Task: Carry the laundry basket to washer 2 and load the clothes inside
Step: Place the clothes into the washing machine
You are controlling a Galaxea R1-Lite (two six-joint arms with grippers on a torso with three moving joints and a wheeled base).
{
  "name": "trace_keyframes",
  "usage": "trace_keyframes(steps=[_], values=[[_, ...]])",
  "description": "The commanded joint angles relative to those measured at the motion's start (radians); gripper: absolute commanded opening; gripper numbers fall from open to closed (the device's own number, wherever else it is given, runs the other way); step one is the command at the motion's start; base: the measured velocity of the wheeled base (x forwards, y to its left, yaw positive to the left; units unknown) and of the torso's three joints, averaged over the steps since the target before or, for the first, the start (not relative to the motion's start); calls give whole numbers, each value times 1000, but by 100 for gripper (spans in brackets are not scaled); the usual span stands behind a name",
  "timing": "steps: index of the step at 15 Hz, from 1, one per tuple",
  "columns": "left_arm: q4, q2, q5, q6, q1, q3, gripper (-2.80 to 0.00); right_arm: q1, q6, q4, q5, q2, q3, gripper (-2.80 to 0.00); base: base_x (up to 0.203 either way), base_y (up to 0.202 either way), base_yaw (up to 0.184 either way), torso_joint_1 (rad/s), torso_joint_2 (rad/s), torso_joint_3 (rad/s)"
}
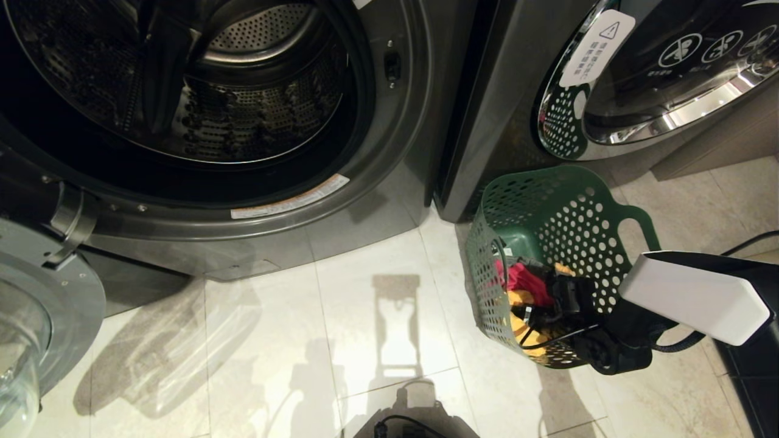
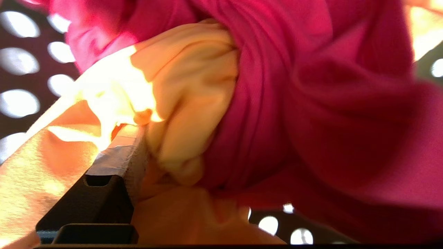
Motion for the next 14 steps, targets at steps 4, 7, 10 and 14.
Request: trace_keyframes(steps=[4, 7, 10, 14], values=[[0, 2, 0, 5, 0, 0, -280, -33, -1, 14, -1, 78, -121, 0, 0, 0, 0, 0, 0, 0], [0, 2, 0, 5, 0, 0, -280, -34, -4, 63, -3, 86, -173, 0, 0, 0, 0, 0, 0, 0], [1, 2, -1, 5, 0, 0, -280, -35, -4, 80, -4, 102, -207, -280, 0, 0, 0, 0, 0, 0], [1, 2, -2, 5, 0, 0, -280, -35, -6, 103, -8, 99, -214, -280, 0, 0, 0, 0, 0, 0]])
